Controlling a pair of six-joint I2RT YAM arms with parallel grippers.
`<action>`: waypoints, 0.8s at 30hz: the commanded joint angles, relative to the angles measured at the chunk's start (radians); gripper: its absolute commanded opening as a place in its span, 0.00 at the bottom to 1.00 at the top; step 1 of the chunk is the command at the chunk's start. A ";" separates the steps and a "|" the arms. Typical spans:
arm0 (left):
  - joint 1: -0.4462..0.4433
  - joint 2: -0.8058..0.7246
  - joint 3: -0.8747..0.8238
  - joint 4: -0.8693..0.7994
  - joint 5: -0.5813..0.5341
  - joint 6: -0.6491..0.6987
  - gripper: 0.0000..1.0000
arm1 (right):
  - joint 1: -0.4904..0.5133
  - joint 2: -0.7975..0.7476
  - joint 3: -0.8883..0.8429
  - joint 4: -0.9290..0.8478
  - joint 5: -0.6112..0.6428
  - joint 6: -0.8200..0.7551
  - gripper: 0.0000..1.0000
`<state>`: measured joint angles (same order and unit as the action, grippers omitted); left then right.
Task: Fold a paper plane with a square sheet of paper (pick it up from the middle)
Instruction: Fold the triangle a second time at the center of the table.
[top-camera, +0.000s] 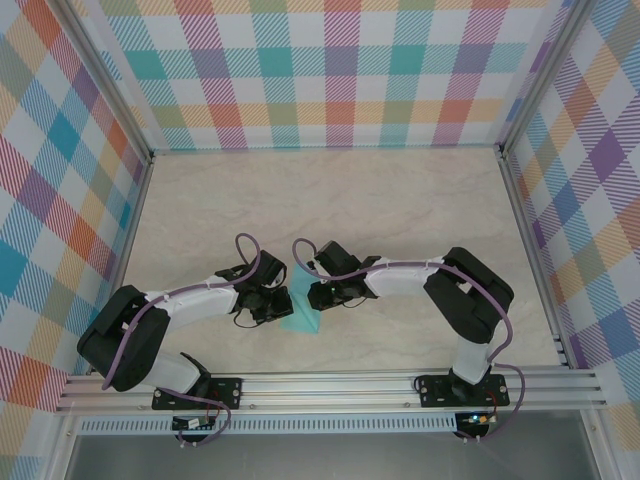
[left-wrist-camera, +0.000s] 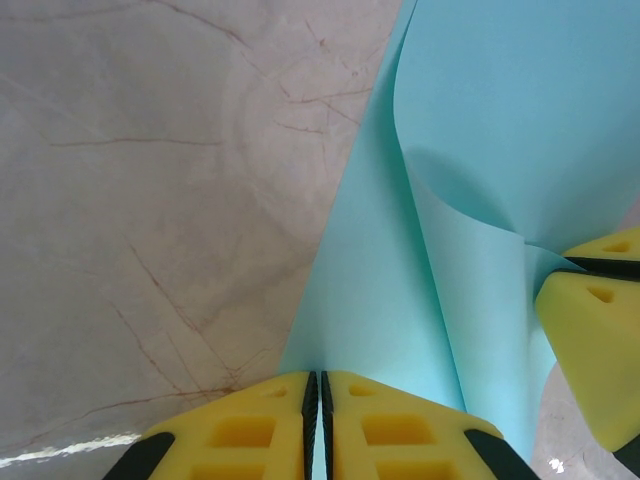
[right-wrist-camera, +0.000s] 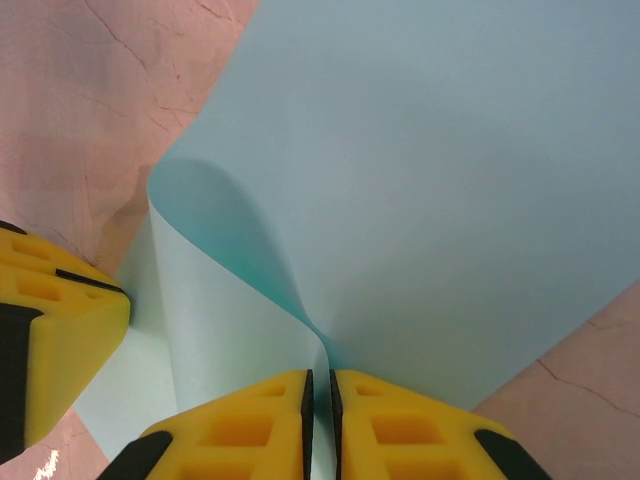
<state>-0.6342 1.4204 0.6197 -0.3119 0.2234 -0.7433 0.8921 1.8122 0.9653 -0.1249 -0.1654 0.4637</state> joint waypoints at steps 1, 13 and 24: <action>-0.005 0.015 0.008 -0.031 -0.026 0.009 0.13 | 0.008 0.001 -0.002 -0.044 0.029 0.009 0.15; -0.005 -0.011 0.001 -0.028 -0.024 0.009 0.13 | 0.010 0.035 0.005 -0.056 0.019 0.011 0.15; -0.005 -0.078 0.008 -0.073 -0.056 0.005 0.21 | 0.016 0.082 0.003 -0.030 0.016 0.034 0.15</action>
<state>-0.6342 1.3674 0.6197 -0.3485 0.1837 -0.7433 0.8970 1.8282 0.9752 -0.1242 -0.1688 0.4870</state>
